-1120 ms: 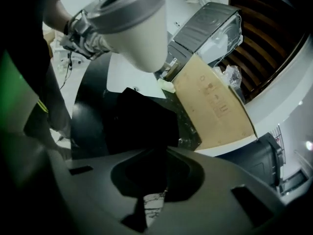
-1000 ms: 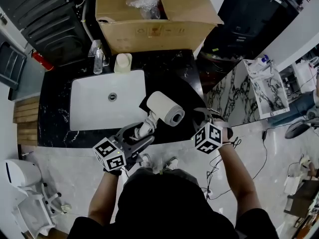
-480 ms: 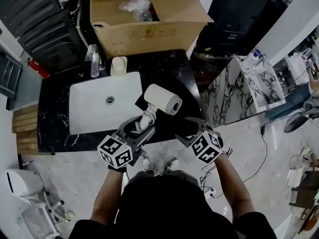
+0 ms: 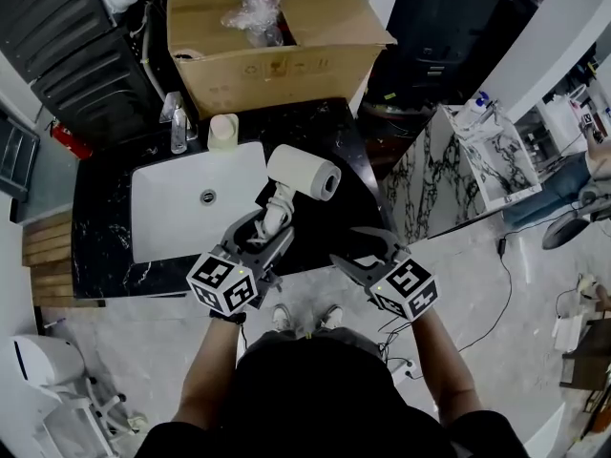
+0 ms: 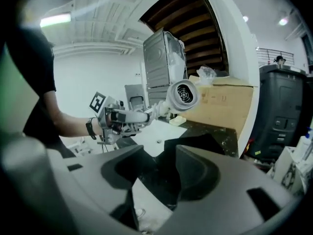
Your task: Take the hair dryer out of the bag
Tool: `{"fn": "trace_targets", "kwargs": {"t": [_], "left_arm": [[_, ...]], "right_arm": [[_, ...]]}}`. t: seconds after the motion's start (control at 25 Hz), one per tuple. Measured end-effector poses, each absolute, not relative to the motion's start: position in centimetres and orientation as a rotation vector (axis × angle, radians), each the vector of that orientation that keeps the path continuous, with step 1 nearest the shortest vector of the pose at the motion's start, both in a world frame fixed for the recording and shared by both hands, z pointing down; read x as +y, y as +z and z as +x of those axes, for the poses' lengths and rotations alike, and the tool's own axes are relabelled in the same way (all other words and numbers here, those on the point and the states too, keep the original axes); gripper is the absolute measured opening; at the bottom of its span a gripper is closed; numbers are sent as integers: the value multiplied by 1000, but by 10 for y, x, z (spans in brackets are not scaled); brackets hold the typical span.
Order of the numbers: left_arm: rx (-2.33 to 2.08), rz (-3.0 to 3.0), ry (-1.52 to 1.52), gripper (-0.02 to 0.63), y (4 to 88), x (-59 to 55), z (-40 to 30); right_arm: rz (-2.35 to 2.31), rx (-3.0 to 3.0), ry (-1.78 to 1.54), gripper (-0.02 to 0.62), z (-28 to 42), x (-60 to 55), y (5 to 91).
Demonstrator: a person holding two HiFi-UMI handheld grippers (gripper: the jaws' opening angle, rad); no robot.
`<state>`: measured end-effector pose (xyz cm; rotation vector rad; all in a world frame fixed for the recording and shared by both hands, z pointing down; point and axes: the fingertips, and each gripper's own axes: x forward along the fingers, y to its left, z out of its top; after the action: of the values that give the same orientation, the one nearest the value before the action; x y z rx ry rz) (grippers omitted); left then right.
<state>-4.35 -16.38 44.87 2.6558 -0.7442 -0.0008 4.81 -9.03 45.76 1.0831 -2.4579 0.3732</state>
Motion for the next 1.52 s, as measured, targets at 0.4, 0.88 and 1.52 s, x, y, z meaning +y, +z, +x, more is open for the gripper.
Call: {"fn": "trace_targets", "kwargs": {"t": [0.4,0.88,1.52], "left_arm": [[-889,2720,-48,261,424,-171,-54],[-1097,2665,-154,261,410,-173,-101],[-1278,2613,-264,261,380,-162,-142]], "right_arm": [[1366,-2415,242,14,70,-114,434],[1675,-2345,107,12,122,-133,391],[1893,-2159,98,12,222,-123,375]]}}
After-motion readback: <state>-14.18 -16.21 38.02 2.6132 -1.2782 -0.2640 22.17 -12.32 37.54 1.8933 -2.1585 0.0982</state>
